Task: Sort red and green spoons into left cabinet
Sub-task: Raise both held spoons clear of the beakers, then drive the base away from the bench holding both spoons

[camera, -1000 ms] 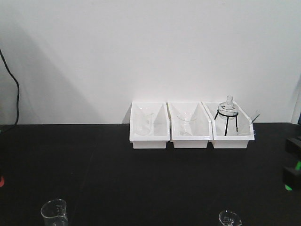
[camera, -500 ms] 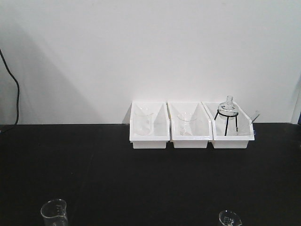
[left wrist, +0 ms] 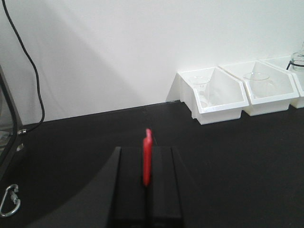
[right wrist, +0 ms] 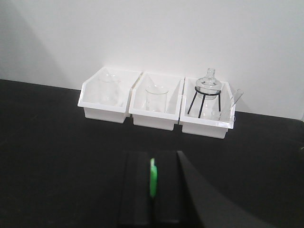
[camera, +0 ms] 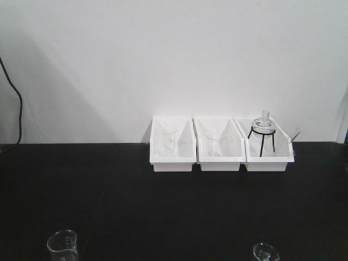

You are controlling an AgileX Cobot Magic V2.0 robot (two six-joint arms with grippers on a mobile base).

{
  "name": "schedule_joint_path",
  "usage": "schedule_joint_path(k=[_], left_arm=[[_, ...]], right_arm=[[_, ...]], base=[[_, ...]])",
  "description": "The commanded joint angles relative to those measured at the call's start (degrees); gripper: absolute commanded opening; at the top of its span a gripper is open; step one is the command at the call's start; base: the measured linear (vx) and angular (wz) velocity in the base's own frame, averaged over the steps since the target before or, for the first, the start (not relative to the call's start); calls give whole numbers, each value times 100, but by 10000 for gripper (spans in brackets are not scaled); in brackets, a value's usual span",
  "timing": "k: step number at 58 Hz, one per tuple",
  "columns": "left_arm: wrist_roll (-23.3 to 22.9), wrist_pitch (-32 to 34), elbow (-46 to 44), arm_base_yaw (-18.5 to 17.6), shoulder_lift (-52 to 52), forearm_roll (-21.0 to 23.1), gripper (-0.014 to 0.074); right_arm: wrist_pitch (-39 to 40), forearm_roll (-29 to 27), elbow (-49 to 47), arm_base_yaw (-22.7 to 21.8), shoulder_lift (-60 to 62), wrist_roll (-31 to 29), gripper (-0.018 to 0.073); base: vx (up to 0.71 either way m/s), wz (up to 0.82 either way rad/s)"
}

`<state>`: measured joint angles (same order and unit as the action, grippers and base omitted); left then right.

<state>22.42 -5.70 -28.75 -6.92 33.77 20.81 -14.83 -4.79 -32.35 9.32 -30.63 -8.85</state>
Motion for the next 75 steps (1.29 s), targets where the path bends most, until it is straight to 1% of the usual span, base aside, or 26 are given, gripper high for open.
schedule_joint_path(k=[1,48,75], left_arm=[[-25,443,-138,-48,-6,42,-3],[-19,446,-138,-48,-6,42,-3],[-19,454,-138,-48,-6,42,-3]], right_arm=[[435,23,-147,-29,-8,-32,-4],[435,23,-147,-29,-8,-32,-4],[365,18,-147,-29,-8,-32,-4]], base=[[0,0],[-1,-1],[-15,-1]])
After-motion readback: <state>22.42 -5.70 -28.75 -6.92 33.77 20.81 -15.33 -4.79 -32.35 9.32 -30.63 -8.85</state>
